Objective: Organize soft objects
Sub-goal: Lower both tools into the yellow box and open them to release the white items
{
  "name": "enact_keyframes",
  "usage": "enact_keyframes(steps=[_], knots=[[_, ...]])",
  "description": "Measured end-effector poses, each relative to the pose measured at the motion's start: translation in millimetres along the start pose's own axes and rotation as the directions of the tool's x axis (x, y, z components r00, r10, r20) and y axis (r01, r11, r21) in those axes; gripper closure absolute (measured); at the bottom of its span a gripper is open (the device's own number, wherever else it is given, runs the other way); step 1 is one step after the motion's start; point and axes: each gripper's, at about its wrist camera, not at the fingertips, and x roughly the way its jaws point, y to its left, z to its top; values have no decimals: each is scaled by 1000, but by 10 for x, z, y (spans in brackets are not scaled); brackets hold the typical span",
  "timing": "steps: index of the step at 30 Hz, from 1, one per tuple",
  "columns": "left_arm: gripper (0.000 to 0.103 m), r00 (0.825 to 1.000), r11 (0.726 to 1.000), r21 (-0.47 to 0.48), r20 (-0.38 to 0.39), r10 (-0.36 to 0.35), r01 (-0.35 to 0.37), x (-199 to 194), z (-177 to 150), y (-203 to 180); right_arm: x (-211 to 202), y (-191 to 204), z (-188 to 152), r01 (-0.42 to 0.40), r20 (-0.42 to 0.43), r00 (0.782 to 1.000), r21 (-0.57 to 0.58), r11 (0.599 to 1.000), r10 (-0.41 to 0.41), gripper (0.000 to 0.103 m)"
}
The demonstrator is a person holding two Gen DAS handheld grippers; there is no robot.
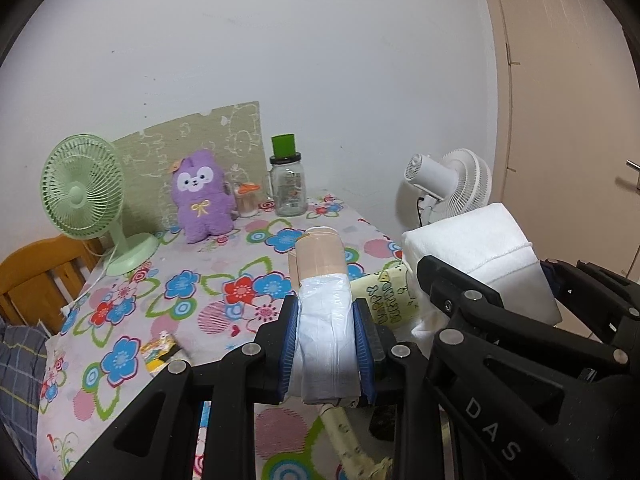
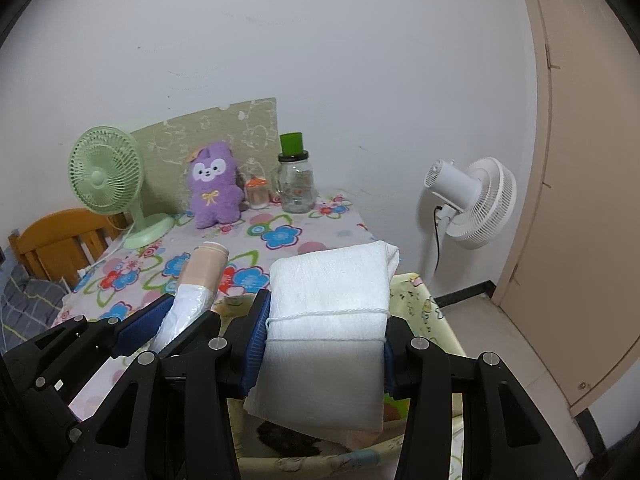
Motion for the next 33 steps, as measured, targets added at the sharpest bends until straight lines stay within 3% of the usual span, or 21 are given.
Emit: enact_keyframes(steps=[7,16,18,20,25,33], knots=[[76,999,1000,15,-37,-7,8,214,15,-117,217,-156,-18,2,-36,999,21,1000,-1,53],[62,996,1000,28,-86,-10,13,424,-26,-192,447,-271,-79,-15,-78,997,46,999,18,52],[56,996,1000,28,-91,-9,11,443,-31,-198,473,-278,-85,-12,-82,996,46,999,16,48],[42,995,1000,26,-100,-10,13,463,-37,-198,499,-287,-95,-5,-87,996,48,999,9,39],[29,995,1000,20,-97,-14,16,459,-44,-191,493,-323,-109,4,-81,997,75,997,2,23],[25,996,1000,12,-90,-10,11,389,-51,-141,394,-257,-106,14,-75,997,65,998,-10,19]])
